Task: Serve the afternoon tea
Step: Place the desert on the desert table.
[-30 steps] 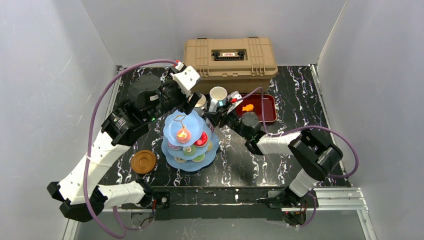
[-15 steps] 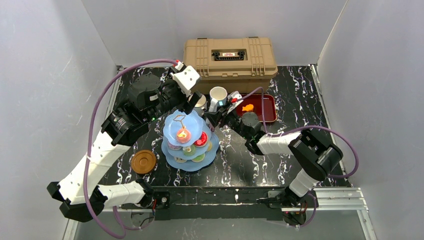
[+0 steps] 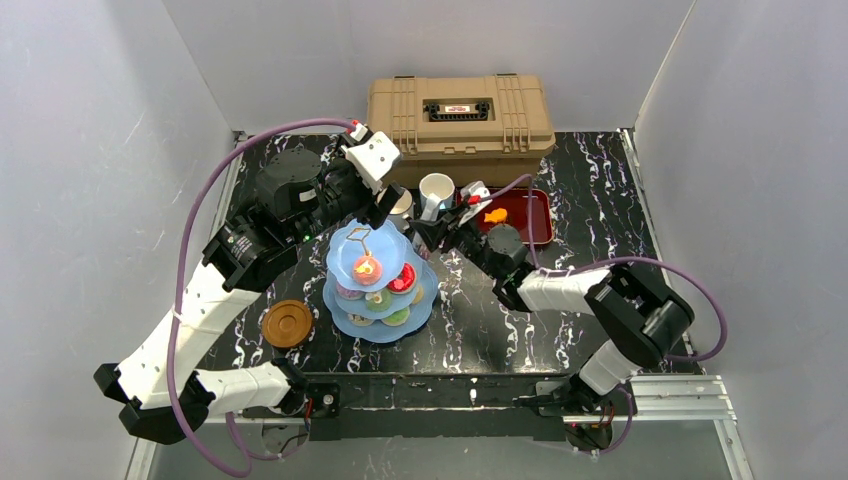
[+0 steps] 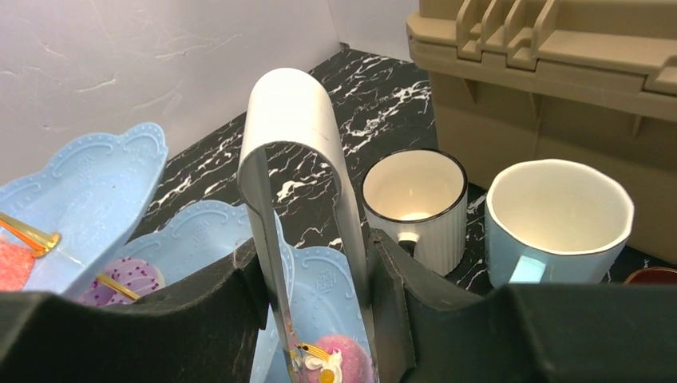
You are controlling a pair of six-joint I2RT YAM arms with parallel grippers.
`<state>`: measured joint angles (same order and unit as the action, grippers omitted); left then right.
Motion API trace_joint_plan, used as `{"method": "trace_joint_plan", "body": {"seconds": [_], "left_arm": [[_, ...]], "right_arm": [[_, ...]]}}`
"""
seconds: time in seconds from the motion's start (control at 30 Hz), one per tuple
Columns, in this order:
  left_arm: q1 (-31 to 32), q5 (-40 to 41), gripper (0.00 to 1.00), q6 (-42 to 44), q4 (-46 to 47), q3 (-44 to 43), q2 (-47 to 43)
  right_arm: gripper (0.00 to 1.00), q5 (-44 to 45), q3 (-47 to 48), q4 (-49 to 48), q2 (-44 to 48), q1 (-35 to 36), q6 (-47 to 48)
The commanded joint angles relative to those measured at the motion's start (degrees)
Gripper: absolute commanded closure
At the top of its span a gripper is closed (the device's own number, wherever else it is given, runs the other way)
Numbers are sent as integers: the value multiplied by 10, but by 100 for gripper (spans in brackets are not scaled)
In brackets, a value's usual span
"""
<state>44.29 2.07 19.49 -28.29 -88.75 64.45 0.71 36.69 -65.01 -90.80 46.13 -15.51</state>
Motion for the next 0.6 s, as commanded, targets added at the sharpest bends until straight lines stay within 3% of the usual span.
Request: {"method": "trace_joint_plan", "body": {"seconds": [0.0, 0.57], "left_arm": [[-4, -8, 37, 2, 13, -12, -3], [-4, -14, 37, 5, 13, -16, -2]], "right_arm": [[49, 28, -2, -29, 54, -7, 16], [51, 47, -28, 39, 128, -71, 40]]}}
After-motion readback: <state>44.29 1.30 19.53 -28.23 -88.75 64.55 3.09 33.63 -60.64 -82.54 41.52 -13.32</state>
